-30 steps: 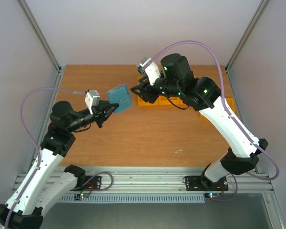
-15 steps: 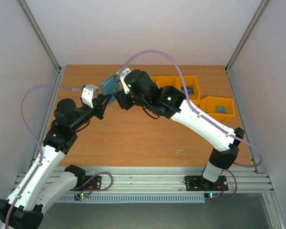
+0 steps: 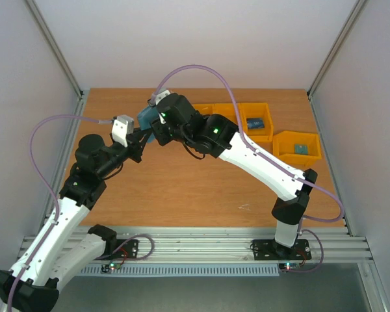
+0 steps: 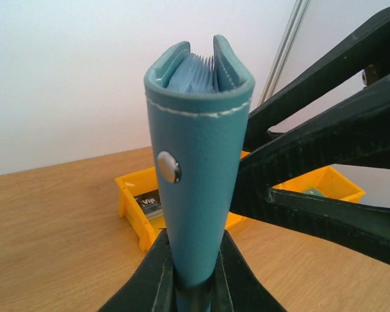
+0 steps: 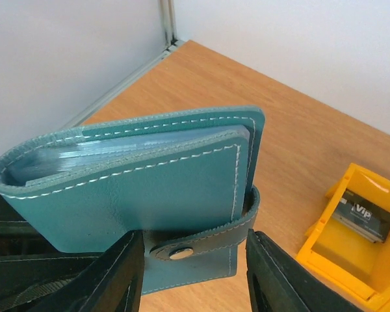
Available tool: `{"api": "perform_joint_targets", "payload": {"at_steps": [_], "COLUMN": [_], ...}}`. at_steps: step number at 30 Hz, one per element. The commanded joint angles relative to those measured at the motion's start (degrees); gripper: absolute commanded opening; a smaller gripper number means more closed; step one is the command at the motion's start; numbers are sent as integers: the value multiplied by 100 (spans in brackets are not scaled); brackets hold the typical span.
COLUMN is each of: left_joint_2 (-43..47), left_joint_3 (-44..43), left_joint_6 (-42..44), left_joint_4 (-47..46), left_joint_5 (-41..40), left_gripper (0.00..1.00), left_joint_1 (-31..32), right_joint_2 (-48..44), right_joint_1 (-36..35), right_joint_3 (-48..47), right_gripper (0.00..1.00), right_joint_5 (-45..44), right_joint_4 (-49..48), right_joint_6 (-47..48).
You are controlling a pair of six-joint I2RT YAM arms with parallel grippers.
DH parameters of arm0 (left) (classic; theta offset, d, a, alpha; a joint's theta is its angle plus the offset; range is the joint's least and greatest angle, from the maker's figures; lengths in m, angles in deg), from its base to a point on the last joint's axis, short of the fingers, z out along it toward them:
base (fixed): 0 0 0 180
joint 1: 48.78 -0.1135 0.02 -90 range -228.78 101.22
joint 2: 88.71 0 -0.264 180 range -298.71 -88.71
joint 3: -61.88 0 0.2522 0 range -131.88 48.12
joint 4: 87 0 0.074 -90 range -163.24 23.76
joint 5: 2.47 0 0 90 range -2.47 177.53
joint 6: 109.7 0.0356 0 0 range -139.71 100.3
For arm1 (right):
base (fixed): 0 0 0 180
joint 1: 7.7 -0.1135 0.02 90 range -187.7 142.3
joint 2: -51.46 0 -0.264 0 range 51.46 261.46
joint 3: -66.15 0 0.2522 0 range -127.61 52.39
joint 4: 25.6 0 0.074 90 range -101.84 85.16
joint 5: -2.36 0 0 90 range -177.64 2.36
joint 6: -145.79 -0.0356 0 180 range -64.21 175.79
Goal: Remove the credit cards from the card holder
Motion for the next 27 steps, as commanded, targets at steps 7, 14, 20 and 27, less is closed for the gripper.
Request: {"api": "perform_joint_targets", "payload": {"at_steps": [7,14,20,27], "left_joint_2": [25,24,12,73], "left_joint_3": [39,22,22,90], "left_joint_6": [49,32,17,-8], "left_joint_4": [-589,-622,-617,-562], "left_joint_5": [64,145,213,363], "left_gripper": [0,0,0,0], "left_joint_1": [43,43,43,43], "right_joint_2": [254,377,405,163], "right_joint_1": [-90,-151,-151,-115], "right_joint_3": [-163,-189,-191,108], "right_gripper": [45,46,32,1], "right_joint_5": [-355,-578,-855,-1346], "right_joint_4": [193,337,364,84], "right_joint_6": [-110,-72,1,287]}}
